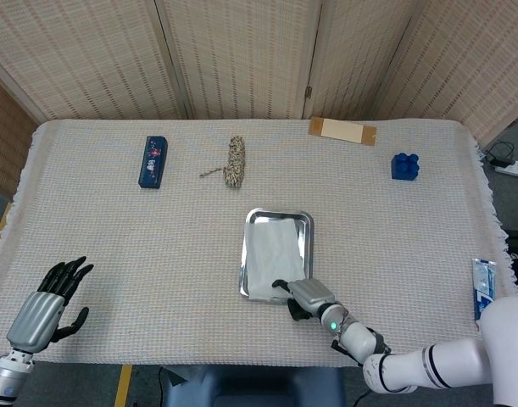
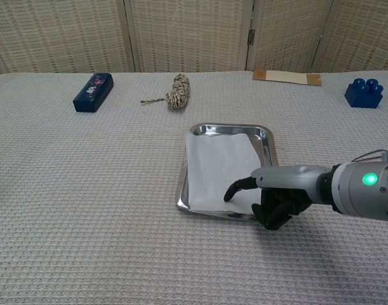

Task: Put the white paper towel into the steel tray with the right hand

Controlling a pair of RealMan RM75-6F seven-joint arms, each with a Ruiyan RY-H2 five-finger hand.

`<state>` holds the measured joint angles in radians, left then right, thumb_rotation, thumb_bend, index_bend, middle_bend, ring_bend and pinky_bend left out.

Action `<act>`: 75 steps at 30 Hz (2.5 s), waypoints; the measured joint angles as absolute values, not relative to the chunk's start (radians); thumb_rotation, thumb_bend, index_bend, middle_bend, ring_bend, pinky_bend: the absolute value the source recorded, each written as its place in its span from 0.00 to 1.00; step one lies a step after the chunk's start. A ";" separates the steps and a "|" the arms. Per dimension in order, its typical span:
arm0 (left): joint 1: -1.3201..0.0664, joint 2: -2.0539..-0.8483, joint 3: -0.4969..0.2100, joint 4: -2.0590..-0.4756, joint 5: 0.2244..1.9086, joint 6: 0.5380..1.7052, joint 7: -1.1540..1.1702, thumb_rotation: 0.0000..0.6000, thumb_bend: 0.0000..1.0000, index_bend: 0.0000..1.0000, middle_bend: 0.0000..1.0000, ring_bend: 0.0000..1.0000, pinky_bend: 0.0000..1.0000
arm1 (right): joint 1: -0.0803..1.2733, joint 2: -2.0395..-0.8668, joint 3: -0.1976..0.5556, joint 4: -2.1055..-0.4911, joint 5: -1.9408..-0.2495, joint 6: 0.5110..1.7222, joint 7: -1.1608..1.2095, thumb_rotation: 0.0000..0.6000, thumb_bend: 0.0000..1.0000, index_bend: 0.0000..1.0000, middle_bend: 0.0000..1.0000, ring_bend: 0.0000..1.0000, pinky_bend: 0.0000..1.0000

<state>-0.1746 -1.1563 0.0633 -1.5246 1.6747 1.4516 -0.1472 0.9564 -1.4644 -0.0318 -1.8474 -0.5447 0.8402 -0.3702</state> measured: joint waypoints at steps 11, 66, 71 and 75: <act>-0.174 -1.155 0.064 -1.526 1.676 1.452 -0.150 1.00 0.53 0.00 0.00 0.00 0.00 | 0.948 -1.483 -0.021 -1.809 -0.505 0.863 -0.371 1.00 1.00 0.17 1.00 1.00 1.00; -0.165 -1.175 0.061 -1.517 1.703 1.488 -0.108 1.00 0.53 0.00 0.00 0.00 0.00 | 0.553 -1.305 -0.136 -1.958 -1.268 1.383 -0.376 1.00 0.76 0.00 0.00 0.04 0.14; -0.168 -1.183 0.057 -1.511 1.696 1.480 -0.094 1.00 0.53 0.00 0.00 0.00 0.00 | 0.386 -1.296 -0.188 -1.865 -1.426 1.611 -0.411 1.00 0.70 0.00 0.00 0.01 0.09; -0.170 -1.189 0.050 -1.502 1.692 1.482 -0.099 1.00 0.53 0.00 0.00 0.00 0.00 | 0.260 -1.294 -0.210 -1.768 -1.510 1.756 -0.426 1.00 0.63 0.00 0.00 0.00 0.04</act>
<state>-0.1703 -1.1890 0.0505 -1.5023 1.6924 1.4825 -0.0994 0.2600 -1.2936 -0.2105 -1.7678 -1.5104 1.7564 -0.4261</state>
